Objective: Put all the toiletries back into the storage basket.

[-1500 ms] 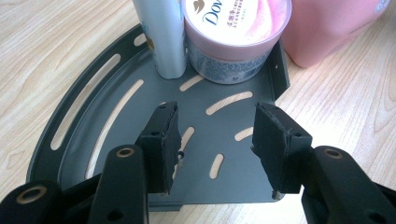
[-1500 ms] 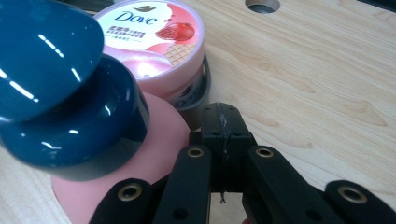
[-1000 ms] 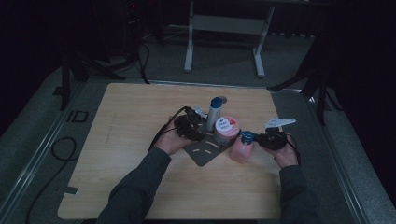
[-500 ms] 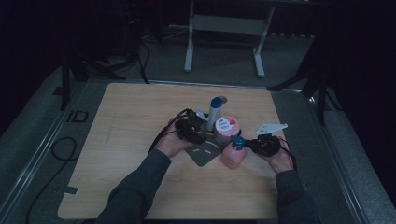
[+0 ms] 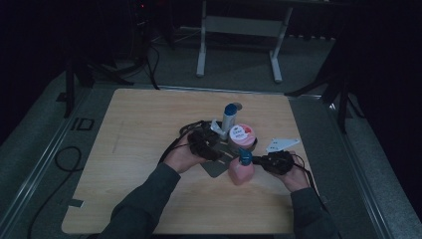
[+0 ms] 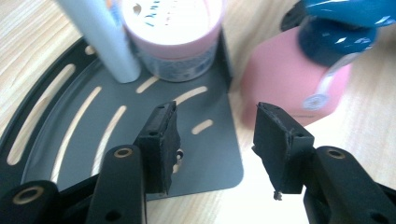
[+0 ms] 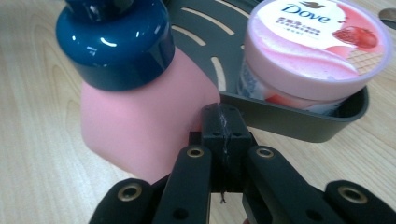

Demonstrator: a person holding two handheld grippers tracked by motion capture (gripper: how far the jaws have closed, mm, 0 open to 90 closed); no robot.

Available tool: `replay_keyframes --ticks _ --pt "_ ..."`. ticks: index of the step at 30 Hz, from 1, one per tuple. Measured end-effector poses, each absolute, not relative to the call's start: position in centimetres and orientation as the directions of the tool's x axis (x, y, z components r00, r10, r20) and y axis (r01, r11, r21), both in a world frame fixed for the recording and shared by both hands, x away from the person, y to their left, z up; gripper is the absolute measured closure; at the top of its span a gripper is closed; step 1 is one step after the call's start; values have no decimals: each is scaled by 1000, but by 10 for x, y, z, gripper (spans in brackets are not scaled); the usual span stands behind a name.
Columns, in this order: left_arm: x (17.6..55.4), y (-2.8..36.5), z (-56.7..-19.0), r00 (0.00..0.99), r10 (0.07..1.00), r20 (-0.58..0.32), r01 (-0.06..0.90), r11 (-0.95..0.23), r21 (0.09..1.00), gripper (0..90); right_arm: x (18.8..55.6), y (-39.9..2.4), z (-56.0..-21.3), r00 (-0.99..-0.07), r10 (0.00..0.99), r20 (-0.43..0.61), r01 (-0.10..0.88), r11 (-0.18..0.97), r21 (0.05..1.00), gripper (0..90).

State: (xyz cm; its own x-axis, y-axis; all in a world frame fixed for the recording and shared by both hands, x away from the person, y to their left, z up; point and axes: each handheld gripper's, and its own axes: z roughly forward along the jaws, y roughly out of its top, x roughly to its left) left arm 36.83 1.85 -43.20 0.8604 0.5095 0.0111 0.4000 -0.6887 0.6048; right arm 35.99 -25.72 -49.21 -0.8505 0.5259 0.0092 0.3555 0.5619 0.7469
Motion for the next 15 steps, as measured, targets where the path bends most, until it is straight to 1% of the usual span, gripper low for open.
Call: replay_keyframes --ticks 7,12,15 --pt "358 10 -428 902 431 -24 354 -706 613 453 352 -251 -492 -866 500 3 335 575 747 900" --pt "354 -3 -426 929 371 -9 303 -745 594 406 348 -249 -492 -866 501 -6 331 580 745 896" --pt "354 -9 -425 939 344 3 278 -763 584 387 346 -251 -492 -858 514 -17 331 577 747 843"
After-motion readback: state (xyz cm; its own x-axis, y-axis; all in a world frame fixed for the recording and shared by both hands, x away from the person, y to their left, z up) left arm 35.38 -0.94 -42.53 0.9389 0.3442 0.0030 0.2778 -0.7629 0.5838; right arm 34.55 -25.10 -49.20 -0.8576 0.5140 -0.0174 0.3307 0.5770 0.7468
